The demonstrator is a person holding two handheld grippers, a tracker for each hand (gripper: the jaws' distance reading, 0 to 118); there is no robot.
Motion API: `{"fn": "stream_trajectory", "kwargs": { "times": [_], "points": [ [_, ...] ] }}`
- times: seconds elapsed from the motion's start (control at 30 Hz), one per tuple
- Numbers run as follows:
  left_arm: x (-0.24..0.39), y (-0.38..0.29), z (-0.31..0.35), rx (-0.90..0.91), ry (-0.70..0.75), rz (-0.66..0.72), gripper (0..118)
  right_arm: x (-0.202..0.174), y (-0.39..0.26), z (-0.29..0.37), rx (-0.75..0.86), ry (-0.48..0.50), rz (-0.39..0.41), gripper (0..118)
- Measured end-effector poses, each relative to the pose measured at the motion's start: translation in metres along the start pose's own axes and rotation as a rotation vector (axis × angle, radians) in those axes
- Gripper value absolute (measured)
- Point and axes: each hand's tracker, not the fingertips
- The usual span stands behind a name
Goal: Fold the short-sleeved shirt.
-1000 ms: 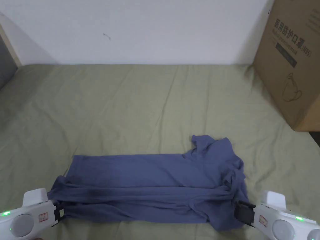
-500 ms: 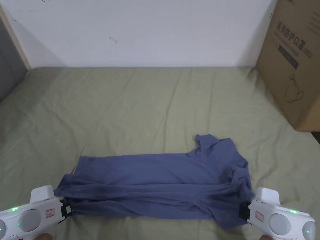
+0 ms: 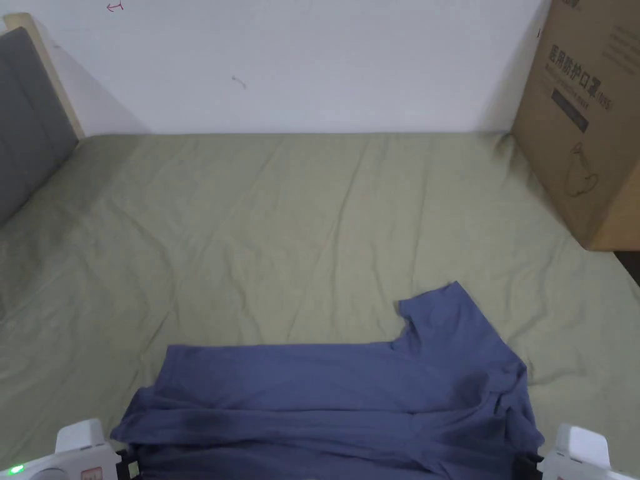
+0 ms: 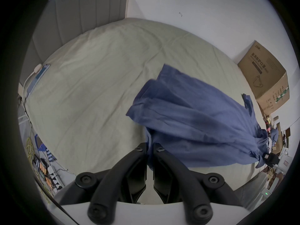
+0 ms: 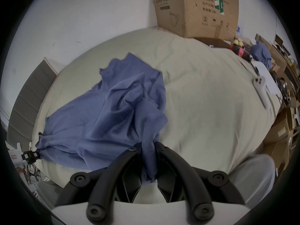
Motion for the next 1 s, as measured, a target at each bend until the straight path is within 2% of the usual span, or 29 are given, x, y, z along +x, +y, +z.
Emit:
{"fn": "stream_trajectory", "kwargs": {
  "times": [0.17,0.27,0.3,0.33,0.37,0.4,0.43,0.47,0.63,0.67,0.83,0.9,0.93,0.97,1.0],
  "points": [
    [-0.005,-0.013,-0.020,-0.037,0.015,0.014,4,0.012,-0.020,-0.029,-0.064,-0.009,-0.050,13],
    [-0.001,-0.008,-0.016,-0.046,0.025,0.028,5,0.021,-0.021,-0.033,-0.046,-0.003,-0.092,13],
    [0.002,-0.009,-0.014,-0.044,0.029,0.005,10,0.022,-0.019,-0.031,-0.043,-0.004,-0.091,14],
    [0.004,-0.008,-0.011,-0.036,0.028,-0.015,25,0.021,-0.017,-0.027,-0.036,-0.004,-0.085,21],
    [0.008,-0.008,-0.006,-0.027,0.033,-0.028,44,0.018,-0.013,-0.021,-0.027,-0.010,-0.075,33],
    [0.012,-0.007,0.001,-0.022,0.043,-0.041,66,0.022,-0.010,-0.021,-0.012,-0.027,-0.063,50],
    [0.015,-0.006,0.008,-0.006,0.041,-0.048,88,0.020,-0.005,-0.013,0.026,-0.040,-0.043,72],
    [0.020,-0.004,0.019,0.028,0.018,-0.055,96,0.017,0.002,-0.002,0.072,-0.035,-0.023,80],
    [0.059,0.022,0.088,0.318,-0.100,-0.088,98,-0.013,0.051,0.066,0.359,0.021,0.106,83],
    [0.069,0.026,0.102,0.392,-0.113,-0.097,98,-0.034,0.055,0.086,0.423,0.027,0.135,83],
    [0.114,0.040,0.156,0.684,-0.161,-0.146,94,-0.074,0.074,0.132,0.683,0.037,0.258,83],
    [0.128,0.041,0.166,0.768,-0.155,-0.172,85,-0.084,0.075,0.137,0.757,0.015,0.294,81],
    [0.132,0.041,0.168,0.786,-0.146,-0.179,76,-0.091,0.074,0.141,0.777,0.006,0.307,79],
    [0.136,0.041,0.170,0.801,-0.144,-0.185,64,-0.093,0.073,0.142,0.792,0.005,0.306,76],
    [0.139,0.041,0.167,0.804,-0.151,-0.188,44,-0.095,0.072,0.143,0.799,0.012,0.306,67]
  ]
}}
